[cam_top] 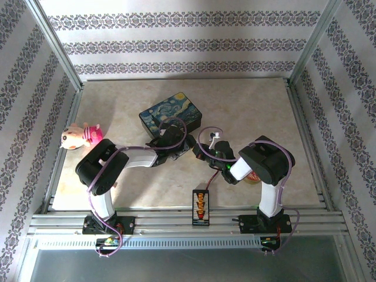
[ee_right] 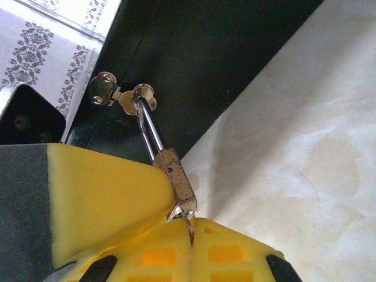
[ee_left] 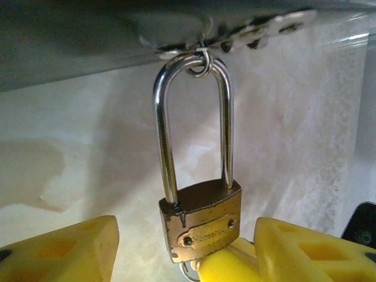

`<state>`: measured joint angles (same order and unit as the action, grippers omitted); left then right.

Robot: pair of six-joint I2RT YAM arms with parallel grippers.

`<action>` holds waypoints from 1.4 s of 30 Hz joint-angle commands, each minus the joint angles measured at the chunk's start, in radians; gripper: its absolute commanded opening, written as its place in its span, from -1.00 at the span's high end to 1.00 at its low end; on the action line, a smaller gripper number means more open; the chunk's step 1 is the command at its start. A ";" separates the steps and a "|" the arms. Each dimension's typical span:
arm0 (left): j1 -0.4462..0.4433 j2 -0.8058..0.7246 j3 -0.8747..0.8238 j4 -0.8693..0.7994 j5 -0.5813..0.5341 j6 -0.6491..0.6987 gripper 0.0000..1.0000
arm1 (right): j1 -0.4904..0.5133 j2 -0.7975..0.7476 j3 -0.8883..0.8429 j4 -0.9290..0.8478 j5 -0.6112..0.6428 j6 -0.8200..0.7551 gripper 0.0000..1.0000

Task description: Unlock a padlock with a key

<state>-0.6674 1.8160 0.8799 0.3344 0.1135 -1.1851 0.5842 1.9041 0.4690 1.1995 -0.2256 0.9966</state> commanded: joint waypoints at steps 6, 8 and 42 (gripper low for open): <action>-0.004 0.036 -0.029 0.119 -0.027 0.085 -0.24 | -0.006 -0.014 0.056 0.097 0.008 0.014 1.00; -0.004 0.045 -0.027 0.145 -0.028 0.087 -0.23 | -0.006 -0.014 0.056 0.097 0.008 0.014 1.00; -0.001 0.039 -0.089 0.235 -0.020 0.104 0.94 | -0.001 -0.048 0.076 0.048 0.010 -0.016 0.66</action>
<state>-0.6590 1.8721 0.8150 0.6147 0.0410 -1.1168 0.5785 1.9209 0.5266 1.1534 -0.2222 1.0145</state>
